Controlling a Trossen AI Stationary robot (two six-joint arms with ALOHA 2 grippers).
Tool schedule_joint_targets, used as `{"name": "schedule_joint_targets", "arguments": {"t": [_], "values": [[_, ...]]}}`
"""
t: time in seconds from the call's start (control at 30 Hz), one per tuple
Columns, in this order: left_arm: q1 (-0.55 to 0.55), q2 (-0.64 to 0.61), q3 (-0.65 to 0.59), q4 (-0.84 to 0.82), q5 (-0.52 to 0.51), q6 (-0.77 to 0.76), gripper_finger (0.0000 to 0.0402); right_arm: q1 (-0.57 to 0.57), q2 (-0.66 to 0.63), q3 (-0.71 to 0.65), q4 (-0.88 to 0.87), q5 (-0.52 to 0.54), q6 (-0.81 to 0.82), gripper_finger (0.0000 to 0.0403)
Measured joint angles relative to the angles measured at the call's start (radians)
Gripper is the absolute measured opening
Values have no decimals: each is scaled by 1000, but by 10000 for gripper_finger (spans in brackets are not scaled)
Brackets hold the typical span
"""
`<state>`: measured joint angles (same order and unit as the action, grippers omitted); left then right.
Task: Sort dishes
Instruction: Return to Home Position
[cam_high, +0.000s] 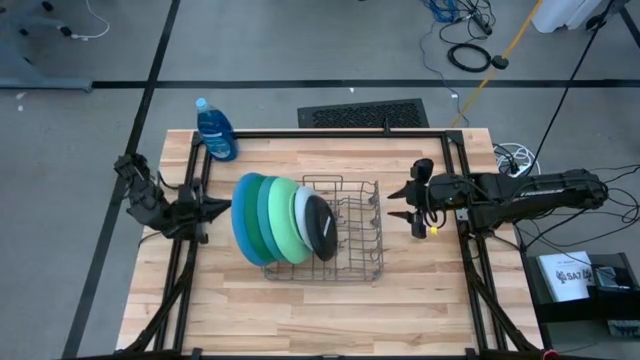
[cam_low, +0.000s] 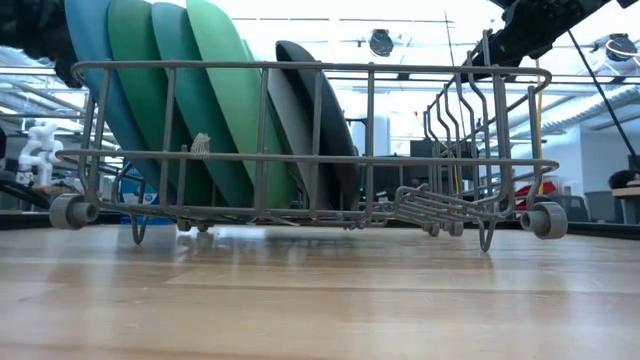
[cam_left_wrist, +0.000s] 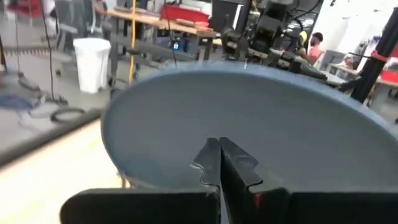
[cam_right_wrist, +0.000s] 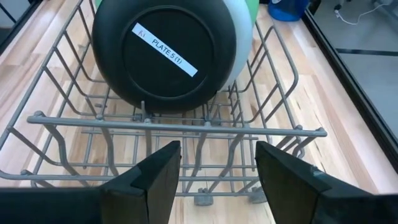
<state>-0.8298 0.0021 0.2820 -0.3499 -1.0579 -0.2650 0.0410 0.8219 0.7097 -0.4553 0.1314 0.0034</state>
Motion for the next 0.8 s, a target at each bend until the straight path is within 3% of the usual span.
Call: {"name": "schedule_joint_targets", "arguments": {"t": [0.13,0.27,0.37,0.5,0.67,0.8], "values": [[0,2,-58,2,-1,-149,0,0,0,0,0,0,-1,203],[0,5,-131,29,-16,-173,0,0,0,0,2,0,-13,203],[0,5,-201,140,-27,-85,0,0,0,0,3,0,-21,203],[2,19,-245,303,18,149,0,0,2,-2,35,-4,-48,203],[3,21,-251,322,46,262,0,0,3,-124,329,-50,-114,192],[3,22,-251,322,54,302,0,-9,-5,-274,573,-56,-121,121]]}}
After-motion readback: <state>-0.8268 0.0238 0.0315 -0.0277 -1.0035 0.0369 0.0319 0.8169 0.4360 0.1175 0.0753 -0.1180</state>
